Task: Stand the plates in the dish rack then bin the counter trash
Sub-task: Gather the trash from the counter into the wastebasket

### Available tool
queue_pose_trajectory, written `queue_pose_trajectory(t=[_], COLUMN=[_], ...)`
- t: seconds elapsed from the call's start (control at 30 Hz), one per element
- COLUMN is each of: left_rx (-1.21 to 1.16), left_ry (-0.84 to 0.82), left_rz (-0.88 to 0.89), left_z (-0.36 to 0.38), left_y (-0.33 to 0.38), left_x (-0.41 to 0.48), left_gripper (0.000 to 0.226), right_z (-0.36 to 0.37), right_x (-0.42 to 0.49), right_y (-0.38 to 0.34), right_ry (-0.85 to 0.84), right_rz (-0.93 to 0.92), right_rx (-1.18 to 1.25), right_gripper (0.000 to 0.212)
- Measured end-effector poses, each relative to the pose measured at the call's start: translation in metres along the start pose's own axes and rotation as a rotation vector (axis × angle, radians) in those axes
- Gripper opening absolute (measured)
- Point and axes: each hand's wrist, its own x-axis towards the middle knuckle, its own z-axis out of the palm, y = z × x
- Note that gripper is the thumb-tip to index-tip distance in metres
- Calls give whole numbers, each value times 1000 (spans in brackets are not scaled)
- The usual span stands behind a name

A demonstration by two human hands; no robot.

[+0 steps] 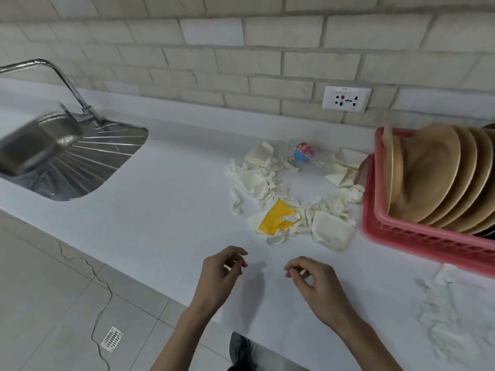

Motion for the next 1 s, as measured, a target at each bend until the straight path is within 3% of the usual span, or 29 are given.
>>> queue_pose_trajectory(t=[0.23,0.47,0.57,0.77,0.9,1.0], left_rx=[226,458,436,227,119,67], left_ry=[-26,-173,-199,-26,-14,-12], left_rz=[161,245,287,385,348,326], left_z=[-27,-36,-34,-31,-31,-31], left_y=[-32,-67,-85,-114,-115,-115], left_x=[105,195,209,210,213,211], left_gripper=[32,58,45,18,10,15], right_z=[4,22,27,50,75,96], right_x=[60,118,157,263,328,357], right_y=[-21,-41,-55,-72,-67,-65], right_ry=[21,12,15,-36,-146,-250], right_rz=[-7,17,-5,-45,-9,49], right_rx=[-68,-179,-220,-491,-858,-1103], right_gripper=[18,14,16,29,41,39])
